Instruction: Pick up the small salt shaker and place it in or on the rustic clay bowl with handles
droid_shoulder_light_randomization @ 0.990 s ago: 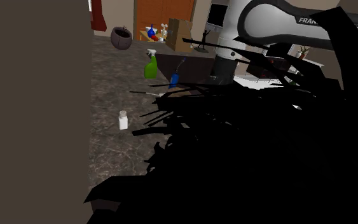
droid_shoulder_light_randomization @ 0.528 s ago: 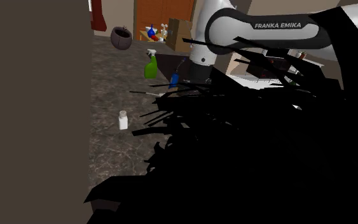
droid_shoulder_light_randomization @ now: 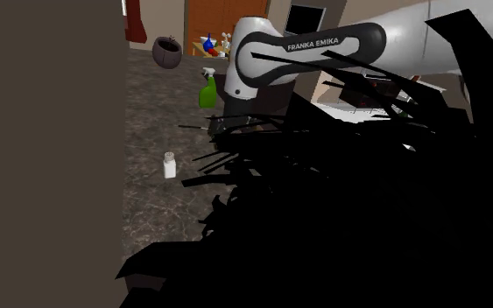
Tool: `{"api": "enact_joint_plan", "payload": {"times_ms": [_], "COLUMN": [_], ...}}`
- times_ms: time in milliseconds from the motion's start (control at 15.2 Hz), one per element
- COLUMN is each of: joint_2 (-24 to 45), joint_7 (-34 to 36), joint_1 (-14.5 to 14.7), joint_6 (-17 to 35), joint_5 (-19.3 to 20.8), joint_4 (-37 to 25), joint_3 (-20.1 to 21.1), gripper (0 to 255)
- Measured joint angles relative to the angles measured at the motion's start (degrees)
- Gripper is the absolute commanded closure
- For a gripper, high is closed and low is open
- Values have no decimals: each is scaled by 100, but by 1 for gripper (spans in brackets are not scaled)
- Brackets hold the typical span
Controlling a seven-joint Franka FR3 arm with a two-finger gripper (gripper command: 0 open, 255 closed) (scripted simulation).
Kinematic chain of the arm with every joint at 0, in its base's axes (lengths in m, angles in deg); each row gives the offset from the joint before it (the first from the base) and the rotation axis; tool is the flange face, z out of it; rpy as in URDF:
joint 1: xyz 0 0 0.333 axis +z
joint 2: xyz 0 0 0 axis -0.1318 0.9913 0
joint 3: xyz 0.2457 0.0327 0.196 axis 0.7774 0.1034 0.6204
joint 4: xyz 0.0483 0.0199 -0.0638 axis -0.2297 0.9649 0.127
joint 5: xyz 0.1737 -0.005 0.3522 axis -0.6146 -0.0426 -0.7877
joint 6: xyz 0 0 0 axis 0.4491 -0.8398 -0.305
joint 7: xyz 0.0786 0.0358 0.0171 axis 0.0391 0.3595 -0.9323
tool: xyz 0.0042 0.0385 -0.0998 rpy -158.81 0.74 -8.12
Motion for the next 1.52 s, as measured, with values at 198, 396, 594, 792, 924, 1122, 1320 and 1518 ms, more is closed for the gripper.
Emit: {"api": "enact_joint_plan", "payload": {"times_ms": [198,396,594,792,924,1122,1320,1518], "joint_2": [694,1360,2012,2688,3125,3803,4202,4301], "joint_7": [225,496,719,952,1087,1289,1378,1386], "joint_1": [10,57,95,156,189,254,297,314], "joint_6": [180,338,426,466,433,365,389,561], "joint_5": [-4,-1,18,40,52,66,78,79], "joint_4": [-534,-1064,-1650,-2307,-2794,-3561,-3948,-3879], "joint_3": [49,109,125,133,123,104,92,93], "gripper": [0,0,0,0,0,0,0,0]}}
